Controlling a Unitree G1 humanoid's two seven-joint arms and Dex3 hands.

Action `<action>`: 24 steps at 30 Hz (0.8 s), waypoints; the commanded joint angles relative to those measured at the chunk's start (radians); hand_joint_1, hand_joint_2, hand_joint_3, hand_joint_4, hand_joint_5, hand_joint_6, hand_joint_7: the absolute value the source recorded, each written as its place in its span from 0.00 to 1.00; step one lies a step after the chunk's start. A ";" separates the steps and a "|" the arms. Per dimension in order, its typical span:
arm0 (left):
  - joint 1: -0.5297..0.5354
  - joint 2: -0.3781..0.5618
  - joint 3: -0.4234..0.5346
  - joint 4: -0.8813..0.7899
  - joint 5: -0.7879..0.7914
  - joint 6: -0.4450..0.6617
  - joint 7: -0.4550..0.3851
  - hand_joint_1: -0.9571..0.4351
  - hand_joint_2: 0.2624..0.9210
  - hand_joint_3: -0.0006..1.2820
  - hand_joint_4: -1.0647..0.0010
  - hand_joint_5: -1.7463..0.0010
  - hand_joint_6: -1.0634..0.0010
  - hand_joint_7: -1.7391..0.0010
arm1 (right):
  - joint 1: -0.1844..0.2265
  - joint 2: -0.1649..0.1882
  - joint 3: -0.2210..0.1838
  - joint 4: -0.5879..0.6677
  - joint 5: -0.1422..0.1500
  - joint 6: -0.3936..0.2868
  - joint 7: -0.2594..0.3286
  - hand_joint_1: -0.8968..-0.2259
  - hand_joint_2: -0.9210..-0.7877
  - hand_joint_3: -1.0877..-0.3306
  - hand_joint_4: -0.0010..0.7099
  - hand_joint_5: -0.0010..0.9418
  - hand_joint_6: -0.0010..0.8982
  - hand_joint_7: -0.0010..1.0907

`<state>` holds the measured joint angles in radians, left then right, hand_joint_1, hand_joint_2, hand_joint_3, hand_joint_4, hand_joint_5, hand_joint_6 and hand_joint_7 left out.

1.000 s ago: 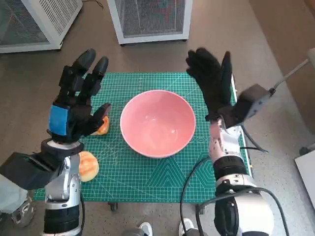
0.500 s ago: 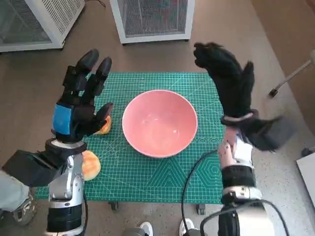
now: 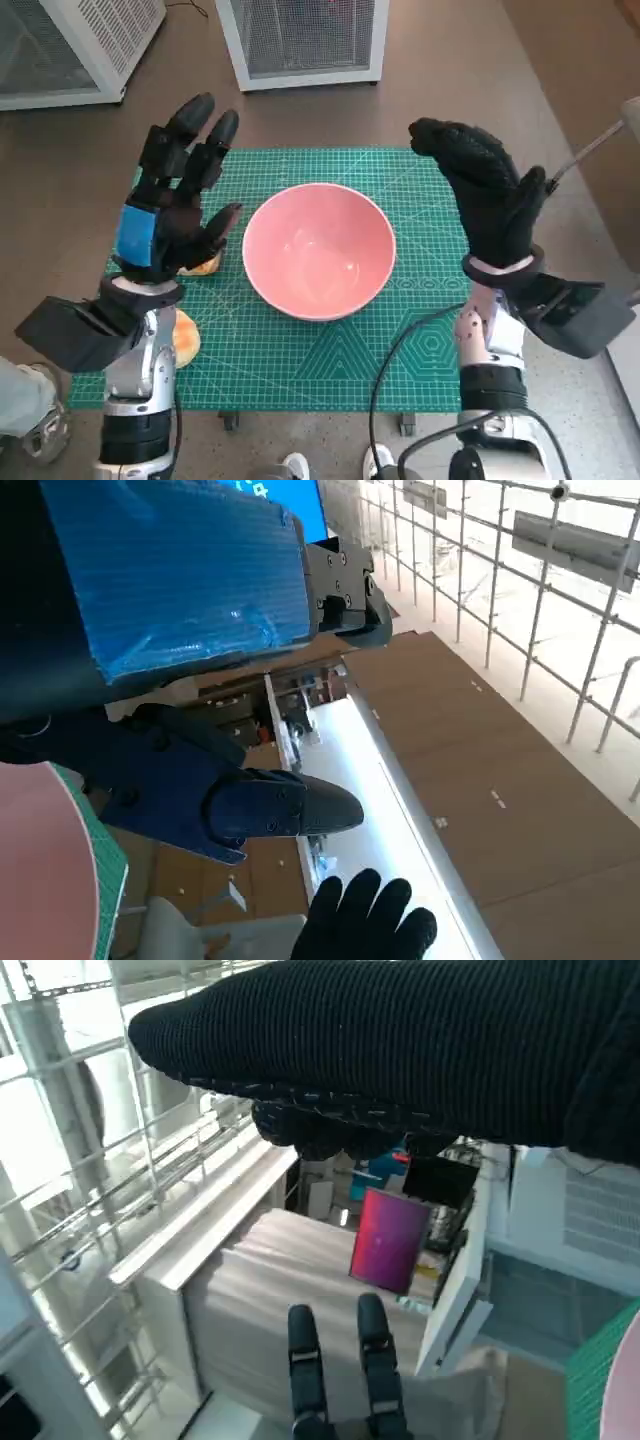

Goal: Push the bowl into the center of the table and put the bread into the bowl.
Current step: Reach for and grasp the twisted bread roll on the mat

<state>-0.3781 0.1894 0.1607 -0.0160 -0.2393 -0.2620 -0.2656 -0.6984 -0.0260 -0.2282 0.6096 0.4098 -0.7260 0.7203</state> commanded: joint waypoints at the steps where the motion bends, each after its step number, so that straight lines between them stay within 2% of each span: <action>1: -0.015 0.013 -0.001 -0.007 0.004 -0.012 -0.010 0.29 1.00 0.25 0.70 0.99 0.88 0.71 | 0.038 0.001 0.015 -0.019 0.017 0.015 0.009 0.41 0.00 0.58 0.31 0.01 0.39 0.02; 17: -0.013 0.061 0.018 -0.029 0.002 -0.017 -0.040 0.29 1.00 0.24 0.70 1.00 0.87 0.72 | 0.050 0.008 0.032 -0.032 0.046 0.010 0.019 0.43 0.00 0.57 0.31 0.00 0.39 0.01; 21: -0.004 0.106 0.035 -0.038 0.017 -0.026 -0.053 0.28 1.00 0.24 0.70 1.00 0.87 0.72 | 0.054 0.010 0.033 -0.030 0.047 0.008 0.014 0.42 0.00 0.57 0.31 0.00 0.39 0.01; 24: -0.004 0.178 0.055 -0.029 0.060 -0.038 -0.071 0.29 1.00 0.23 0.70 1.00 0.88 0.72 | 0.058 0.012 0.033 -0.032 0.042 0.006 0.005 0.42 0.00 0.57 0.31 0.00 0.39 0.01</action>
<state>-0.3866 0.2946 0.1863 -0.0327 -0.2188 -0.2782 -0.3206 -0.6648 -0.0195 -0.1957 0.5671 0.4502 -0.7231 0.7317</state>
